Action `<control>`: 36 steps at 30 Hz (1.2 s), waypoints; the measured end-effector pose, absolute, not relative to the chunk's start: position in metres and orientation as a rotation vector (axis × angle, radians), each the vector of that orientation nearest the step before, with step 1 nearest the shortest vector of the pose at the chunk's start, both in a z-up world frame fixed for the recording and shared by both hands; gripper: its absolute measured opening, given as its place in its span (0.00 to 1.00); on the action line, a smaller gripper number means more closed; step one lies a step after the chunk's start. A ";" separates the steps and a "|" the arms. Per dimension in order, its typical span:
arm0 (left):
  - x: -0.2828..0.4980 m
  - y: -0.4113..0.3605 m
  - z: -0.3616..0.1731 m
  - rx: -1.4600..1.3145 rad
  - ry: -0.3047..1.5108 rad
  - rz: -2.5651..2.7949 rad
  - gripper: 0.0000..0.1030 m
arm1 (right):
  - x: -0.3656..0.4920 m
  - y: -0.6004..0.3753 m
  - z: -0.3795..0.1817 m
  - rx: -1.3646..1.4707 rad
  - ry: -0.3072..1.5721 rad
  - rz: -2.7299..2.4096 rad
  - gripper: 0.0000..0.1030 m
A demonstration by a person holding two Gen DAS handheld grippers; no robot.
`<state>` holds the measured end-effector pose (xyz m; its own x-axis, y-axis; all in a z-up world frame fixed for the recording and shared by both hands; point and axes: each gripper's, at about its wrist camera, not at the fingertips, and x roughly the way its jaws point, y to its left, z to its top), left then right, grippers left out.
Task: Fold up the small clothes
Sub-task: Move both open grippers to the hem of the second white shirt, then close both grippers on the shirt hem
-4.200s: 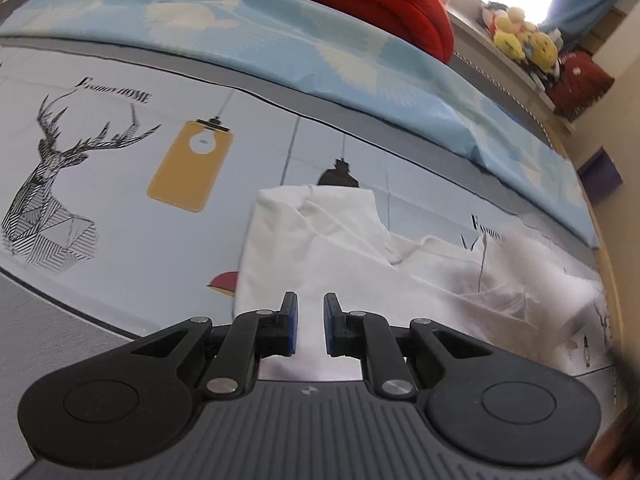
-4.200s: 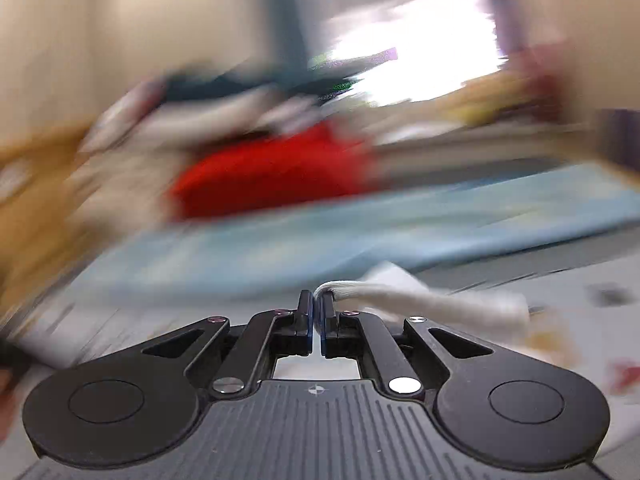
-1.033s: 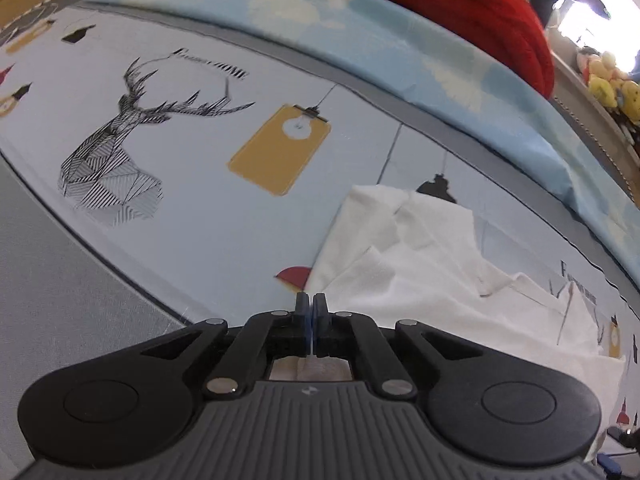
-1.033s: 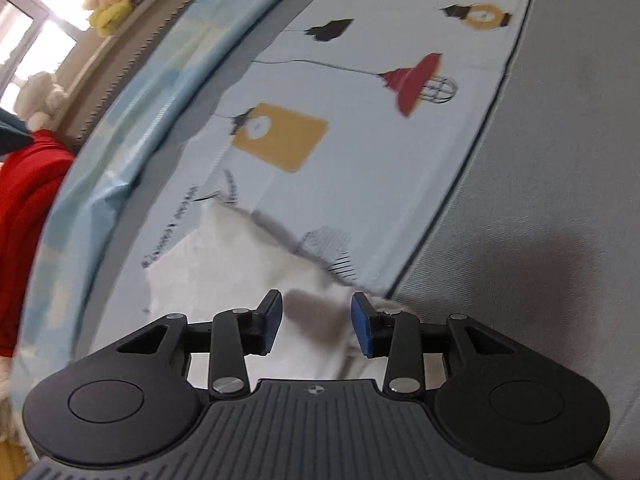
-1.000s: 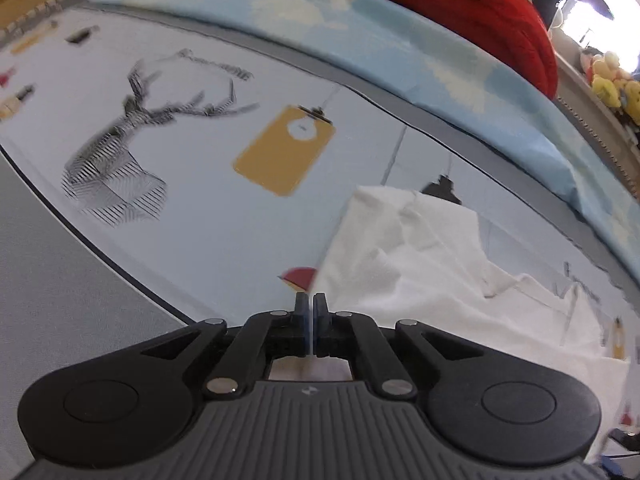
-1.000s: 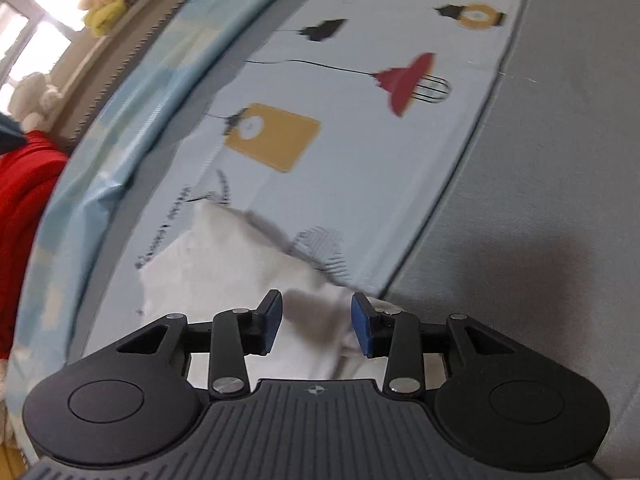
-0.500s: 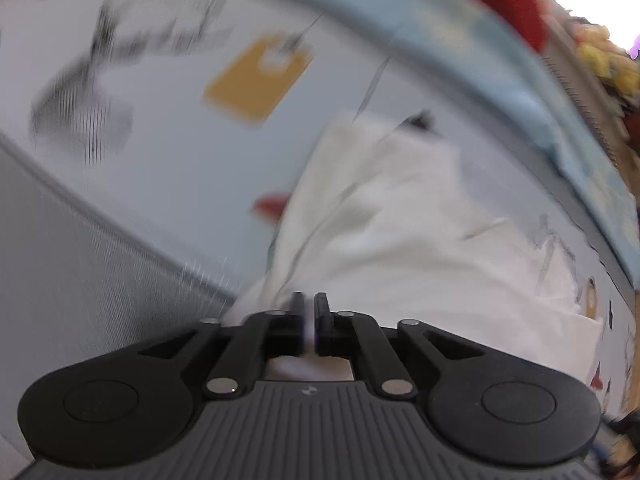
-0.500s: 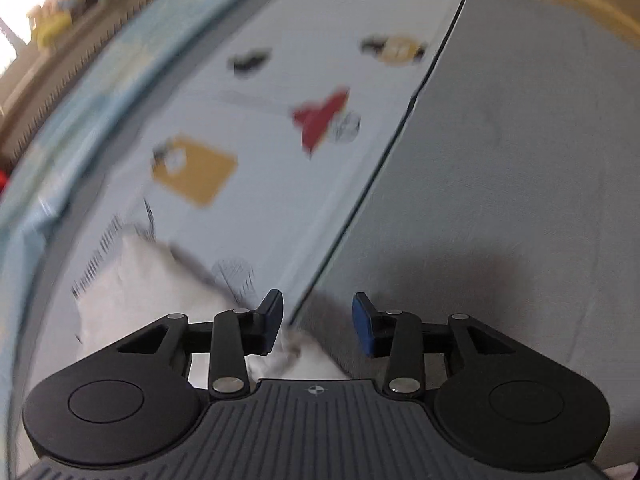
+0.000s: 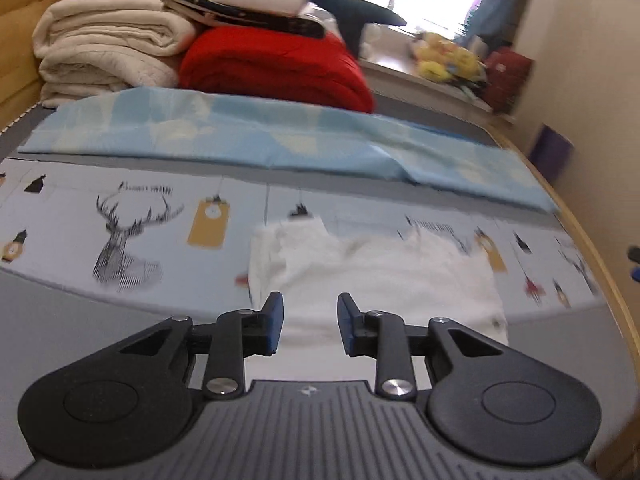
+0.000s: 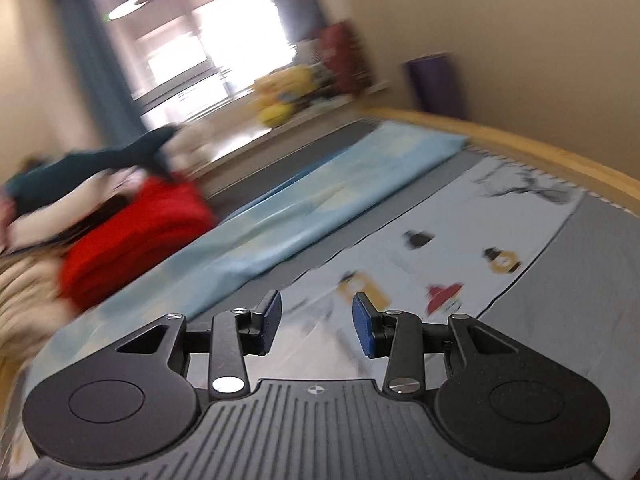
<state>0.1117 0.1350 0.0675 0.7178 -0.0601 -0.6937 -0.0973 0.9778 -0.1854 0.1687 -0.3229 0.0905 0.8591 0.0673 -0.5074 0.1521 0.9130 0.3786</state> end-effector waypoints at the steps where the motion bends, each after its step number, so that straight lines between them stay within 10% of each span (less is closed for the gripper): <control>1: 0.095 0.135 0.064 -0.211 0.782 0.007 0.32 | 0.153 -0.327 0.090 0.414 0.546 -0.014 0.41; 11: -0.019 0.145 -0.083 -0.317 1.115 0.064 0.24 | 0.023 -0.366 -0.042 0.360 0.839 -0.124 0.39; 36: -0.014 0.153 -0.120 -0.201 1.203 0.096 0.40 | 0.041 -0.346 -0.126 0.120 1.134 -0.107 0.46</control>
